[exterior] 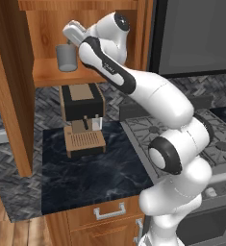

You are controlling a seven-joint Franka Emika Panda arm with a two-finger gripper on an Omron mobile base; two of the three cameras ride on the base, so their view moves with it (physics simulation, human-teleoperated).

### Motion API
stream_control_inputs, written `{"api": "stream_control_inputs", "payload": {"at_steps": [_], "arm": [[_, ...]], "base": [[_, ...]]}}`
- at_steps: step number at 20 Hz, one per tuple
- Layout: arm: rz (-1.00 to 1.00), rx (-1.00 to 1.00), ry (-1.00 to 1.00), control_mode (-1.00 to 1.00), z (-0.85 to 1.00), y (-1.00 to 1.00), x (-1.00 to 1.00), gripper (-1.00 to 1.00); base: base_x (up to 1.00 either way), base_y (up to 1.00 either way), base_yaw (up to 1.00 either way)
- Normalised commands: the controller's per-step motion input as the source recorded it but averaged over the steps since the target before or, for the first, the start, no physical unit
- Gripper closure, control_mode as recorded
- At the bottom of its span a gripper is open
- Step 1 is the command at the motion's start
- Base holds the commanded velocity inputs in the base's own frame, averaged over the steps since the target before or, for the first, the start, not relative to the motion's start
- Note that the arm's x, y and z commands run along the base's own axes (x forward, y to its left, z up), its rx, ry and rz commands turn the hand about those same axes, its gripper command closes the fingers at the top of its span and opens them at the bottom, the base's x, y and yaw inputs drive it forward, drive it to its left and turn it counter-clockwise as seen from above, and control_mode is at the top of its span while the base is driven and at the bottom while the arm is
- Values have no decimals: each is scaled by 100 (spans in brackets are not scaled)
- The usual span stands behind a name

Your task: There is a bowl on the dining counter. Grab a lemon wedge from the fridge and place it in the bowl. Then get the liquor bottle and glass cup from the cabinet and place them next to the bowl.

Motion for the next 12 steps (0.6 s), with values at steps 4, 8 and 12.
{"api": "stream_control_inputs", "payload": {"at_steps": [4, 8, 12], "arm": [[0, 0, 1, -100, 0, 5, 20, -100], [0, 0, 1, -100, -2, 0, 13, -100], [0, 0, 2, -100, -6, 0, 7, -100]], "base": [[0, 0, 0], [0, 0, 0], [0, 0, 0]]}}
